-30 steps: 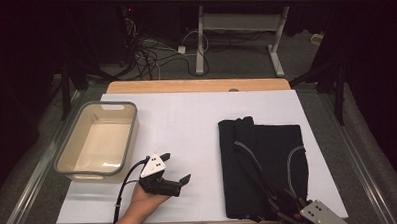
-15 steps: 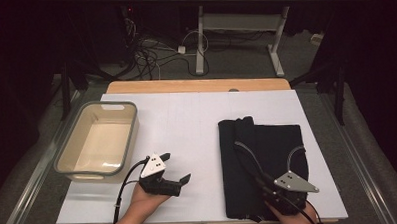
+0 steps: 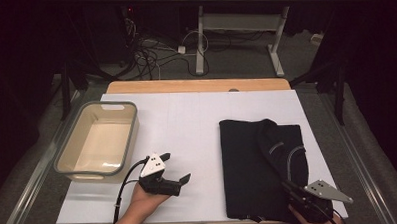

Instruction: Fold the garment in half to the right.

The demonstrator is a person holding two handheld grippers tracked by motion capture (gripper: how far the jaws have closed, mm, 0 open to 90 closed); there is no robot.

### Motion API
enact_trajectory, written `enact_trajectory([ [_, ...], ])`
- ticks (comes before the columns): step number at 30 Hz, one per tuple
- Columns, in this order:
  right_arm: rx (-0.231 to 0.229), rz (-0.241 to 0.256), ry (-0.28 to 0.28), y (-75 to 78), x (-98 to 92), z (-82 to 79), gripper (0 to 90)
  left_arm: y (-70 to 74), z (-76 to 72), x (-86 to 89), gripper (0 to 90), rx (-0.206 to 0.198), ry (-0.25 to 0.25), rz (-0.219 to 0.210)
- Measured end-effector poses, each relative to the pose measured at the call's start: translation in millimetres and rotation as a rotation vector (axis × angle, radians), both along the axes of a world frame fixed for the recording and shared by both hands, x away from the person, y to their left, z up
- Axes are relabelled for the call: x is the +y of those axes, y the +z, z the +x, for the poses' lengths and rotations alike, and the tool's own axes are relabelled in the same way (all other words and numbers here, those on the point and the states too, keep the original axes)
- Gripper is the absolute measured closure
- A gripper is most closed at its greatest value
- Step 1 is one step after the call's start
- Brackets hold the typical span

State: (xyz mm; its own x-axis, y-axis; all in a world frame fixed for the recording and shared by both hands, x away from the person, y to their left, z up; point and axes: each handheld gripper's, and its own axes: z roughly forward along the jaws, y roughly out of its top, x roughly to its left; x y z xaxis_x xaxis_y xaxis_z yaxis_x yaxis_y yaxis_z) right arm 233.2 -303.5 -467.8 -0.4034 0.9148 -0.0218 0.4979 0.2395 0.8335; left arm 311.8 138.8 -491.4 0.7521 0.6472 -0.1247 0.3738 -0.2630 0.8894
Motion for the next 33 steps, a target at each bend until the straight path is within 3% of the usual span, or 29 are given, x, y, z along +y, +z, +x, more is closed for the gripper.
enact_trajectory([
  [4,-0.021,0.034,0.005,5.1,-1.5,-1.6,64.0,0.0,0.0,-0.3,0.0,0.0,0.001,0.002],
  [8,-0.036,0.021,0.013,7.9,8.1,3.7,56.3,0.0,-0.1,-0.4,0.0,-0.001,0.001,0.003],
  [17,-0.035,0.0,-0.008,17.1,7.9,40.6,51.2,0.0,-0.4,-0.8,0.0,-0.003,-0.004,0.004],
  [22,-0.012,-0.017,-0.048,19.1,1.4,68.6,49.4,-0.1,0.0,-1.3,0.0,0.001,0.0,0.008],
  [25,0.015,0.003,-0.073,16.9,-4.4,85.2,49.4,0.0,-0.6,-1.4,0.0,-0.004,-0.001,0.011],
  [33,0.083,-0.032,-0.12,8.4,-8.1,119.0,49.4,0.0,-0.7,-1.3,0.0,-0.004,0.004,0.009],
])
